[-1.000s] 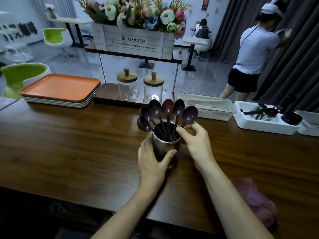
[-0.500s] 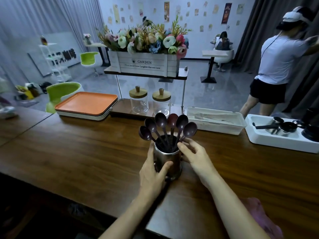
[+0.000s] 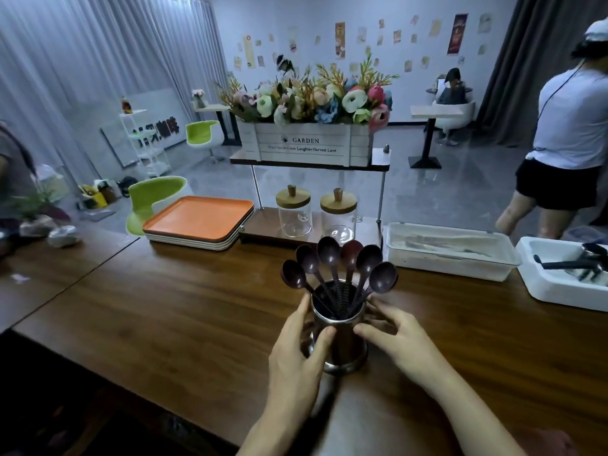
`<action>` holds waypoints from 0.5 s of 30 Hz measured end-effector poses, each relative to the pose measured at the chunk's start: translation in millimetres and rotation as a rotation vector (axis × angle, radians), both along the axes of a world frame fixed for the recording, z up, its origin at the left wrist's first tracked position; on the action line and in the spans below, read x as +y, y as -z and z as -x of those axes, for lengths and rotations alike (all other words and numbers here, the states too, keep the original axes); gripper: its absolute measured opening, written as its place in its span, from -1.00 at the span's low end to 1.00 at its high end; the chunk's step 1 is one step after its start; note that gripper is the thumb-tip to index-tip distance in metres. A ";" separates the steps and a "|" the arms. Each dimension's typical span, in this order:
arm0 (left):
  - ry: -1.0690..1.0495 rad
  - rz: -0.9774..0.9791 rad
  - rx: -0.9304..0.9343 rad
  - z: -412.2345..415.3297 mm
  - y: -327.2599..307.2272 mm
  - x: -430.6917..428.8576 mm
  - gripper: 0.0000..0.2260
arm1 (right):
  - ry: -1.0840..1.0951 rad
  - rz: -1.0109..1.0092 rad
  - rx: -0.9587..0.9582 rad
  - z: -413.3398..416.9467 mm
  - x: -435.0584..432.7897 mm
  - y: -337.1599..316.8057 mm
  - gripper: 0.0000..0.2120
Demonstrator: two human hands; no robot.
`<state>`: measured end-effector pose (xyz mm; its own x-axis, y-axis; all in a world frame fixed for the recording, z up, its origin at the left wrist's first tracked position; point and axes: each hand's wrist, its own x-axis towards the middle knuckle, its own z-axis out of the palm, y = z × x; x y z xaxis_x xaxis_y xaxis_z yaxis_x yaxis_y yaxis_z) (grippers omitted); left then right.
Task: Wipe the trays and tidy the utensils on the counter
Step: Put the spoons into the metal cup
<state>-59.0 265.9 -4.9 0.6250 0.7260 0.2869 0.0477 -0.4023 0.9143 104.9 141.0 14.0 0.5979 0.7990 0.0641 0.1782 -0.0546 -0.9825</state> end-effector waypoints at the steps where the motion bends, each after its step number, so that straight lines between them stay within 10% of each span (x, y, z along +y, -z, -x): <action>1: -0.003 0.028 -0.006 1.2 -2.9 6.9 -0.41 | 0.011 -0.004 -0.007 1.8 7.4 0.5 -0.50; 15: -0.003 0.047 -0.108 -10.8 -51.6 207.2 -0.57 | 0.194 -0.113 -0.106 22.5 209.5 -36.8 -0.51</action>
<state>-48.2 473.0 46.8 0.5901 0.7421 0.3179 -0.0507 -0.3589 0.9320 82.4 350.5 50.8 0.7247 0.6539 0.2173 0.2777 0.0114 -0.9606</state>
